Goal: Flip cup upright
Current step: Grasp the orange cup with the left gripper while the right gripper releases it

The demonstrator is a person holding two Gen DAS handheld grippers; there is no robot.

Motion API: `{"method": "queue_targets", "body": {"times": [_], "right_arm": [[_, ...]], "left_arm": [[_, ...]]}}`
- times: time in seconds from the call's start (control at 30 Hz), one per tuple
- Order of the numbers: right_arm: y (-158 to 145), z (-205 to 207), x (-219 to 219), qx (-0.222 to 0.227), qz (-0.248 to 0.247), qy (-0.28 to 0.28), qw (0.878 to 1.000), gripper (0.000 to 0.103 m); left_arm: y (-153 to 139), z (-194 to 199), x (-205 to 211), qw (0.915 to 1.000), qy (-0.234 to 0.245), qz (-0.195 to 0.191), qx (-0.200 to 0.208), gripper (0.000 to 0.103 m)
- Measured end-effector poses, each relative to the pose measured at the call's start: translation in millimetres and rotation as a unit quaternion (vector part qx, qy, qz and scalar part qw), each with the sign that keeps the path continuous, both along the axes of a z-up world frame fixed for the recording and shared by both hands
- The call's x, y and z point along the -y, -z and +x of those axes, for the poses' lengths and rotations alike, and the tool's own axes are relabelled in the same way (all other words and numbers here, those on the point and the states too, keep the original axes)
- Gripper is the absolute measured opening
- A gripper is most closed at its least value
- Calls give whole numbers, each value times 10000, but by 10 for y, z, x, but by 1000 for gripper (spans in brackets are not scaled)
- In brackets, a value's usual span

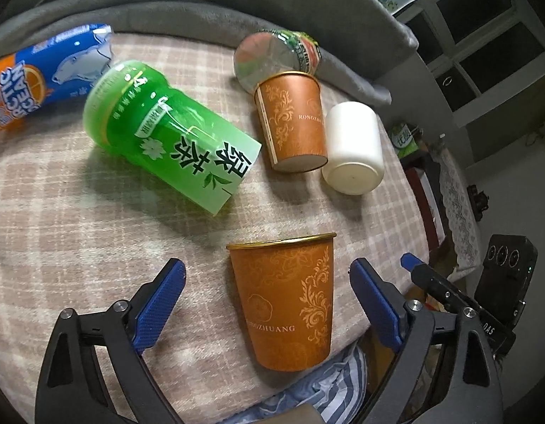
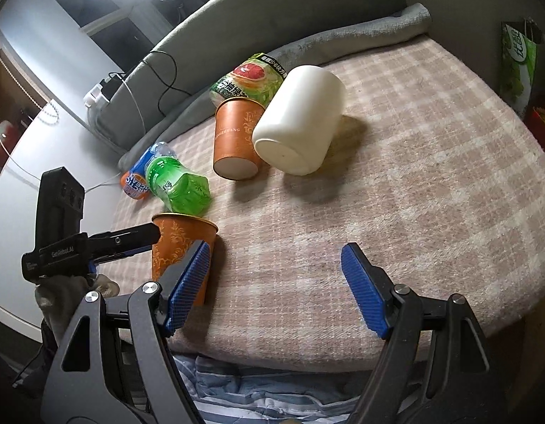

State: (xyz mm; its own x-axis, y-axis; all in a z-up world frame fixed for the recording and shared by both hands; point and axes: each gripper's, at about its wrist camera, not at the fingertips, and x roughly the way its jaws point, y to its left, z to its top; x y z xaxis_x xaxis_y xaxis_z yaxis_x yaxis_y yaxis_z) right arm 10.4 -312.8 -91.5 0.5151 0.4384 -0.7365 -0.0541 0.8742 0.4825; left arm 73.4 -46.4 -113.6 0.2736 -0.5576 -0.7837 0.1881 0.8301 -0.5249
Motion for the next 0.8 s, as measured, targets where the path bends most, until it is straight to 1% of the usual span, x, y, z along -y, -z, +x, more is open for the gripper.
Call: {"method": "queue_targets", "body": {"times": [0.2, 0.3, 0.4, 0.43, 0.5, 0.57, 0.6, 0.8], "right_arm": [[31, 1, -3, -7, -39, 53, 10000, 79], [36, 5, -1, -14, -58, 81, 9999, 79], [50, 5, 16, -27, -67, 118, 9999, 79], [57, 7, 23, -38, -62, 130, 9999, 79], [67, 11, 35, -59, -61, 158, 9998, 79], [75, 14, 48, -75, -60, 176, 9998, 79], [76, 14, 55, -76, -67, 191, 9998, 79], [57, 6, 79, -45, -75, 240, 9997, 79]], "left_arm": [[51, 60, 46, 9999, 49, -71, -122, 92], [76, 89, 73, 9998, 76, -97, -177, 89], [98, 113, 93, 9996, 103, -153, -234, 85], [107, 119, 100, 9995, 104, -164, -251, 81], [122, 125, 114, 9994, 108, -187, -281, 79], [131, 125, 132, 9993, 130, -204, -301, 69], [130, 122, 139, 9992, 144, -208, -310, 68], [7, 67, 181, 9998, 169, -101, -15, 67]]}}
